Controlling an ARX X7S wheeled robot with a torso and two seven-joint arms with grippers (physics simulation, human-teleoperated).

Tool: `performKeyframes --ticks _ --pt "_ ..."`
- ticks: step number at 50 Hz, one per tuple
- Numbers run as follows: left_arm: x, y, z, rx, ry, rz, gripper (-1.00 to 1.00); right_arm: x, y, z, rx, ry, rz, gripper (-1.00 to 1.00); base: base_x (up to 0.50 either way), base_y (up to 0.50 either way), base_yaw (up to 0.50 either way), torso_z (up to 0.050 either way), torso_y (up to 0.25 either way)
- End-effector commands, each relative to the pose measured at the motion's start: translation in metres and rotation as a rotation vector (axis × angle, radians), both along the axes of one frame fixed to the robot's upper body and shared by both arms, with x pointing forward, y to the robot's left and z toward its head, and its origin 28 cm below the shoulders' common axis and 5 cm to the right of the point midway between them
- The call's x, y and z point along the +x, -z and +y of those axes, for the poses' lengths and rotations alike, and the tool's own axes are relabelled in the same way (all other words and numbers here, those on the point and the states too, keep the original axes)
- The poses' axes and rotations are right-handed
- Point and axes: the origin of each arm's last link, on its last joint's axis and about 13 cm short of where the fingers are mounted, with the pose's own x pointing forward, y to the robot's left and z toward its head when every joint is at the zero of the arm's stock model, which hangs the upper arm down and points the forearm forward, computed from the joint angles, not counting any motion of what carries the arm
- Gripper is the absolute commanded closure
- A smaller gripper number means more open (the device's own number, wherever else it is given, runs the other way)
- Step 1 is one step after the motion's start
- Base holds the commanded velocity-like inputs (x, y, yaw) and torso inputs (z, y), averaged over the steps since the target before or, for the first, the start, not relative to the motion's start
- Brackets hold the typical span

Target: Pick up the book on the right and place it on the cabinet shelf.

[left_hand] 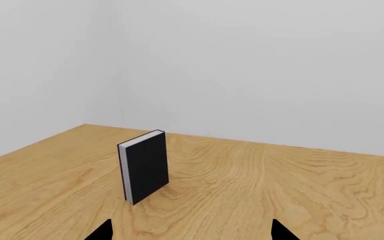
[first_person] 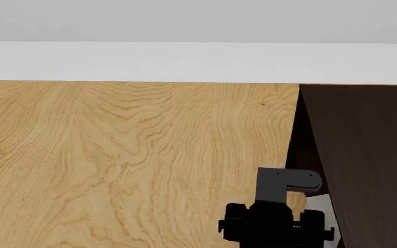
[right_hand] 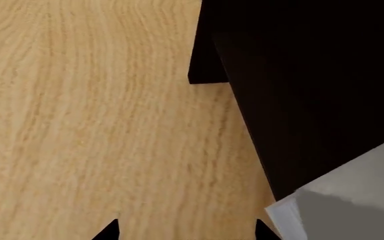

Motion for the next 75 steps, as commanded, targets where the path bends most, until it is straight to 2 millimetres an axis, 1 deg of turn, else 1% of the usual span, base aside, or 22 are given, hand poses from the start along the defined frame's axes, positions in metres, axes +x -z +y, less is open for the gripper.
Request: performKeyframes --ticks 1,18,26,34,42,45,48,52,64,75 --pt "0.000 -0.001 -0.001 0.001 0.003 0.000 -1.00 -0.005 0.005 -0.006 -0.153 -0.028 0.010 -1.00 0.00 0.00 0.00 0.000 0.000" --pt "0.000 -0.002 0.000 0.000 -0.001 0.003 -1.00 -0.006 0.003 0.019 -0.121 -0.153 -0.009 -1.00 0.00 0.00 0.00 0.000 0.001" --pt "0.000 0.001 0.001 -0.001 -0.004 0.005 -1.00 -0.007 -0.002 0.029 -0.112 -0.208 -0.023 -1.00 0.00 0.00 0.00 0.000 0.000" --pt "0.000 0.002 0.002 0.000 -0.003 0.005 -1.00 -0.010 -0.006 0.033 -0.104 -0.231 -0.036 -1.00 0.00 0.00 0.00 0.000 0.000" --pt "0.000 0.005 0.002 0.001 -0.003 0.006 -1.00 -0.017 -0.021 0.032 -0.108 -0.246 -0.092 -1.00 0.00 0.00 0.00 0.000 0.000" --pt "0.000 0.005 0.002 0.001 -0.003 0.007 -1.00 -0.022 -0.032 0.032 -0.124 -0.248 -0.141 -1.00 0.00 0.00 0.00 0.000 0.000" --pt "0.000 0.005 0.002 0.002 -0.003 0.007 -1.00 -0.025 -0.038 0.032 -0.119 -0.251 -0.153 -1.00 0.00 0.00 0.00 0.000 0.000" --pt "0.001 0.005 0.001 0.002 -0.001 0.007 -1.00 -0.034 -0.050 0.033 -0.134 -0.286 -0.214 -1.00 0.00 0.00 0.00 0.000 0.000" --pt "0.001 0.002 0.000 0.005 0.005 0.001 -1.00 -0.054 -0.065 0.031 -0.137 -0.324 -0.304 -1.00 0.00 0.00 0.00 0.000 0.000" --pt "0.000 0.000 0.000 0.009 0.004 -0.003 -1.00 -0.068 -0.082 0.028 -0.169 -0.344 -0.378 -1.00 0.00 0.00 0.00 0.000 0.000"
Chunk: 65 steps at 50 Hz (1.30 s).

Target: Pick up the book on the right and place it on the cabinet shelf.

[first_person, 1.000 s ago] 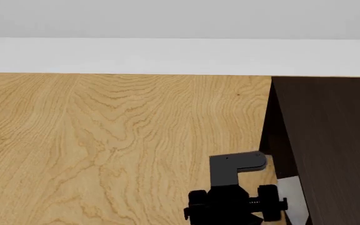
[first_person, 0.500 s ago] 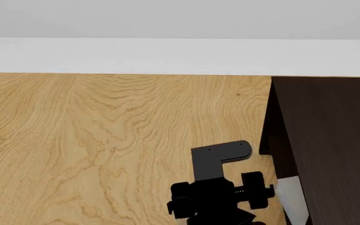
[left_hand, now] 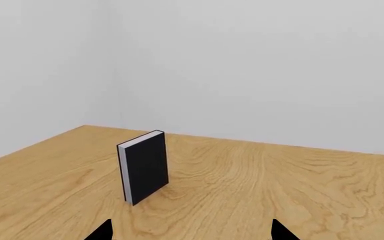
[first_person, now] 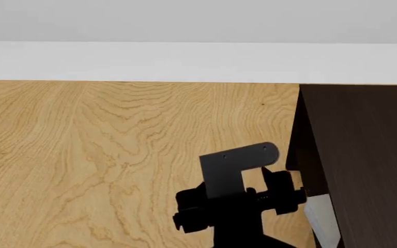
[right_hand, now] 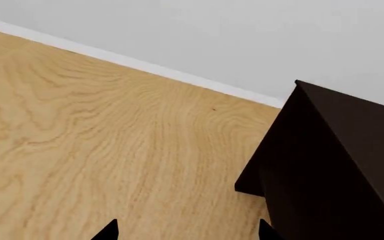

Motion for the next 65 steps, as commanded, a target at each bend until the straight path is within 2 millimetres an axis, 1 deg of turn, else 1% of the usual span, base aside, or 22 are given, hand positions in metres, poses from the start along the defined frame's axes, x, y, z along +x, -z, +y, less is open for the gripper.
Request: performKeyframes --ticks 1,17,21,37,44,50,65 --pt "-0.001 -0.001 0.000 0.004 0.001 -0.004 -1.00 -0.018 -0.017 -0.003 -0.021 -0.026 -0.086 -1.00 0.00 0.00 0.00 0.000 0.000" --pt "-0.001 -0.003 0.000 0.008 0.006 -0.010 -1.00 -0.042 -0.034 -0.013 -0.054 0.002 -0.195 -1.00 0.00 0.00 0.00 0.000 0.000" --pt "-0.001 -0.004 -0.001 0.008 0.006 -0.010 -1.00 -0.050 -0.041 -0.016 -0.073 0.020 -0.235 -1.00 0.00 0.00 0.00 0.000 0.000" --pt "-0.002 -0.004 -0.001 0.015 0.004 -0.012 -1.00 -0.076 -0.044 -0.026 -0.086 0.028 -0.291 -1.00 0.00 0.00 0.00 0.000 0.000" --pt "-0.003 -0.005 0.000 0.019 0.001 -0.017 -1.00 -0.091 -0.042 -0.033 -0.087 0.027 -0.303 -1.00 0.00 0.00 0.00 0.000 0.000" --pt "-0.005 -0.004 0.000 0.017 0.001 -0.022 -1.00 -0.102 -0.040 -0.040 -0.076 0.060 -0.321 -1.00 0.00 0.00 0.00 0.000 0.000" --pt "-0.005 -0.007 0.000 0.019 0.004 -0.028 -1.00 -0.124 -0.035 -0.053 -0.058 0.074 -0.368 -1.00 0.00 0.00 0.00 0.000 0.000"
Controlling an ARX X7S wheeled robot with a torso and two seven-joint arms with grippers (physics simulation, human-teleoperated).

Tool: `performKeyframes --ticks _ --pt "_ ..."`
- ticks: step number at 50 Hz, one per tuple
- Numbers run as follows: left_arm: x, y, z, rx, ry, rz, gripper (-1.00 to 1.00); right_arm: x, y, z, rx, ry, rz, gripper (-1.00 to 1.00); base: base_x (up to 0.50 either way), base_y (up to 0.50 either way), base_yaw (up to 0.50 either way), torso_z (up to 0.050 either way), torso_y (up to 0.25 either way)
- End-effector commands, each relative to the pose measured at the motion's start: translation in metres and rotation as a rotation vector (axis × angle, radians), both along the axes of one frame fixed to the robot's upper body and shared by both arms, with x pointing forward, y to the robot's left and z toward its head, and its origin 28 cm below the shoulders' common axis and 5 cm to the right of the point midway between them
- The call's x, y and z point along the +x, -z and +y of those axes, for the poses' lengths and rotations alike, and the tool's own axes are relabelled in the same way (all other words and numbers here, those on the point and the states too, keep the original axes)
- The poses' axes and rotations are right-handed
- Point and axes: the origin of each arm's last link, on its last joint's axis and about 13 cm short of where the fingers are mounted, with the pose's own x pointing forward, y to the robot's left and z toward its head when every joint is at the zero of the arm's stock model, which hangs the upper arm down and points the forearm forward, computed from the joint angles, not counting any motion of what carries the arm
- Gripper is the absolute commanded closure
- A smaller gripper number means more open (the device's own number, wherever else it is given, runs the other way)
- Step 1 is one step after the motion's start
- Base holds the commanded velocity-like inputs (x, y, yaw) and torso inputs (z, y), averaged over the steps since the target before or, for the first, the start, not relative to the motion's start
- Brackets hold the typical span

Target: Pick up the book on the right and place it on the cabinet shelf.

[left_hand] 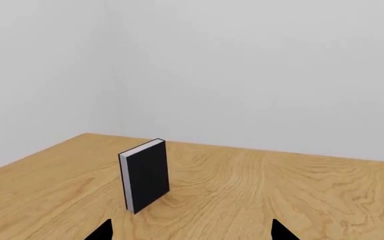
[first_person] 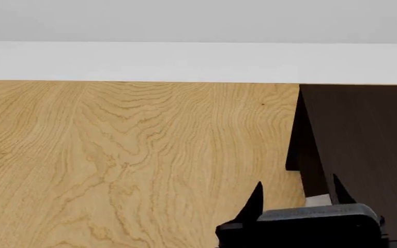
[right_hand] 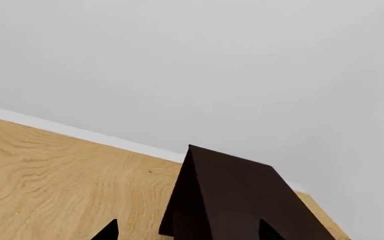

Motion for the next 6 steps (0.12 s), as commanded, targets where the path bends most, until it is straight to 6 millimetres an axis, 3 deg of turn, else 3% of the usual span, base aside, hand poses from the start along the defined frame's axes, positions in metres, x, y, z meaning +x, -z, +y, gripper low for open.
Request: performKeyframes --ticks 1,6 --pt "-0.0011 -0.0015 0.0000 0.002 0.001 -0.005 -1.00 -0.0183 0.0027 -0.0086 0.012 0.003 -0.031 -1.00 0.00 0.00 0.00 0.000 0.000" --pt "-0.0019 -0.0030 0.0000 0.007 0.001 -0.010 -1.00 -0.0259 0.0035 -0.0124 0.018 0.006 -0.048 -1.00 0.00 0.00 0.00 0.000 0.000"
